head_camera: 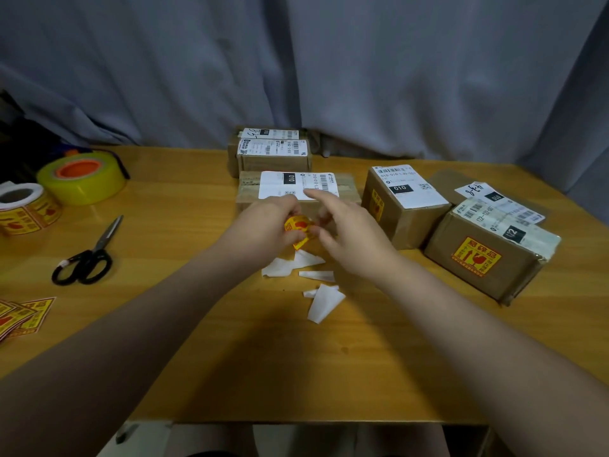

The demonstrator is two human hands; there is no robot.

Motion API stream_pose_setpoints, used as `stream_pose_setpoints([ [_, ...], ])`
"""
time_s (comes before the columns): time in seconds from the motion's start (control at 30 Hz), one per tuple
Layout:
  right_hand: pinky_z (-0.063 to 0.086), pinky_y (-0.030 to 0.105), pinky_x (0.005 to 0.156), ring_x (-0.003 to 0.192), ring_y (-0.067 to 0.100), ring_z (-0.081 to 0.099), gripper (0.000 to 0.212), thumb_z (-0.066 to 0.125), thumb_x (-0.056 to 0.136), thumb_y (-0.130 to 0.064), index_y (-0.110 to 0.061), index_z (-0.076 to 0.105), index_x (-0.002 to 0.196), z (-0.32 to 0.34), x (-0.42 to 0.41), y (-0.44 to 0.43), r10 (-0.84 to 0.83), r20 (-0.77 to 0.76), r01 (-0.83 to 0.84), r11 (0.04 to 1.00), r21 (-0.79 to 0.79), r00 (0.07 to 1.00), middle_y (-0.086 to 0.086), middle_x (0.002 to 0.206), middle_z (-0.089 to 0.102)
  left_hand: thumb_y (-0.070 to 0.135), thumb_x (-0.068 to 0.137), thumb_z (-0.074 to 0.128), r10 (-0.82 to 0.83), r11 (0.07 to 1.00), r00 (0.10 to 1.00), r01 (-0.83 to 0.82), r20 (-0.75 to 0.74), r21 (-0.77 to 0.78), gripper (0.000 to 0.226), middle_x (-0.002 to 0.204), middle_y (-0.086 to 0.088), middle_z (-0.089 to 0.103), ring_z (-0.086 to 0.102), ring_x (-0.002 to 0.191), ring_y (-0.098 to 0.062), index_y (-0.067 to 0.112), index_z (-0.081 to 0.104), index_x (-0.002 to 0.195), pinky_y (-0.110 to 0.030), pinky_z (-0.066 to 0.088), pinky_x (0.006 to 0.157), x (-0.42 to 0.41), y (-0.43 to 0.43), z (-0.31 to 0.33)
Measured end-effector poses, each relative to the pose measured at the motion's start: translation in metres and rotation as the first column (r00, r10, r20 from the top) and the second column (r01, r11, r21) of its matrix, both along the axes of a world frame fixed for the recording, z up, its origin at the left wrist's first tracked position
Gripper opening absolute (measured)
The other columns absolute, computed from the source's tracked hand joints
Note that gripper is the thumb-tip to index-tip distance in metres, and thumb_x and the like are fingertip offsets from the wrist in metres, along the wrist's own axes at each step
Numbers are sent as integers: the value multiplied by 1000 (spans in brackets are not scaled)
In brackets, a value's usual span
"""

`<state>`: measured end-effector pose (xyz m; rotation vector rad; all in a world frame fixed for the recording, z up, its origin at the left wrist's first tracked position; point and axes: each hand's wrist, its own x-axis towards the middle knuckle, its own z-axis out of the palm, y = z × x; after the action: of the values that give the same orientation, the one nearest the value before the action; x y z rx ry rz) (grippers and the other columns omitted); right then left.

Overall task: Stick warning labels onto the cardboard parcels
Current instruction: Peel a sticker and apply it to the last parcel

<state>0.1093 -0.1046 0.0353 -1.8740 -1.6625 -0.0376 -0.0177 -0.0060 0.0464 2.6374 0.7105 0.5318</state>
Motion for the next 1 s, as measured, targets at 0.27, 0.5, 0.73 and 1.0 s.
stream_pose_setpoints([
  [0.27,52,20,69,76,14,65,25,65,87,-11,-14,59,111,-19,-13,-2,-26,-703,115,990,79,711,8,80,67,15,85,66,126,871,950,32,285,-491,13,68,3,53,48,64,-9,17,56,77,-26,42,64,-9,9,-10],
  [0.5,53,34,70,71,14,63,10,68,85,-21,-13,62,86,-26,-2,3,-118,-531,66,991,-118,839,11,80,66,21,90,59,-47,995,998,51,45,-91,8,74,8,54,51,73,-12,18,53,85,-22,38,59,-5,5,-8],
  [0.73,26,29,106,135,18,23,7,68,84,-31,-25,65,81,-32,12,2,-351,-565,415,910,-16,747,1,141,33,40,80,69,316,948,935,-316,162,-27,72,152,-9,22,23,139,-28,30,32,141,-45,22,111,-7,28,-22],
  [1.0,30,46,111,133,24,34,16,69,80,-44,-29,70,75,-31,17,27,-288,-743,393,919,-37,604,4,140,41,37,87,62,310,944,942,-288,131,-163,47,155,-1,21,29,136,-32,29,48,130,-44,30,109,6,57,-33],
])
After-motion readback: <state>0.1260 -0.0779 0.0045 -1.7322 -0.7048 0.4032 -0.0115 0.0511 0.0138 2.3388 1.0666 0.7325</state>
